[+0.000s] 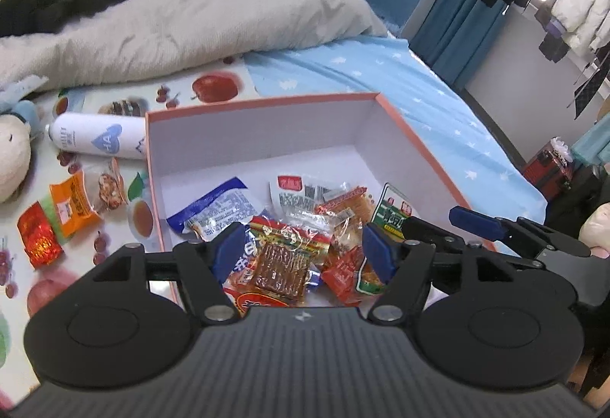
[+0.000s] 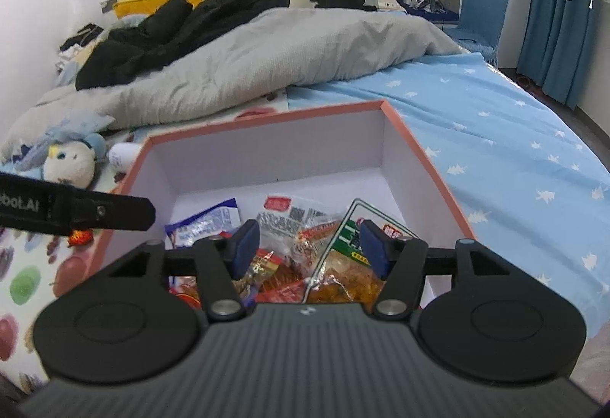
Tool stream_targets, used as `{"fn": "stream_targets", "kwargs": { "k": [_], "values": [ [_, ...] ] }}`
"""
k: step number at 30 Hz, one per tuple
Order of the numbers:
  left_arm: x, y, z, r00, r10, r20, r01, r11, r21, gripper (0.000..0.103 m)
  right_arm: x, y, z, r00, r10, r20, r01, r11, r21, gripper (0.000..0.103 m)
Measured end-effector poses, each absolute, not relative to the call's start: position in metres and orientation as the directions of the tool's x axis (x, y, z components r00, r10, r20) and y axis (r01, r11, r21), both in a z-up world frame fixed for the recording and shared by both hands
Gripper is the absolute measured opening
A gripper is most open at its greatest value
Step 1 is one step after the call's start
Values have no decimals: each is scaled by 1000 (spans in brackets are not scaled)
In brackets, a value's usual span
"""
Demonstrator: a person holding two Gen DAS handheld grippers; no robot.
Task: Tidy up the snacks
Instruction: 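Open both tools releasing the strip packet and green packet into the box, then withdraw both tools from the box toward the red and orange packets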
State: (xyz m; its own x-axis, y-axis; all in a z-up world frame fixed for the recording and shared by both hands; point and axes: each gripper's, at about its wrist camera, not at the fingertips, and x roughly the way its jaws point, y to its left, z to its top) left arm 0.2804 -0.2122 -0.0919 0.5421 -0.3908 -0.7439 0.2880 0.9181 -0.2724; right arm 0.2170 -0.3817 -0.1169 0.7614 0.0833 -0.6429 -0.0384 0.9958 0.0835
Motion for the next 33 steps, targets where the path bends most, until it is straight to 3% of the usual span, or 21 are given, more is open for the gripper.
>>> {"fn": "stream_targets", "kwargs": {
  "k": [21,33],
  "values": [
    [219,-141,-11,719,-365,-592,255,930,-265,73,180,-345,-33,868,188,-459,-134,980,149,61],
    [177,-87,-8,766,-303,-567,180,948,-264,73,159,-297,-31,865,269,-424,-217,962,168,61]
  ]
}}
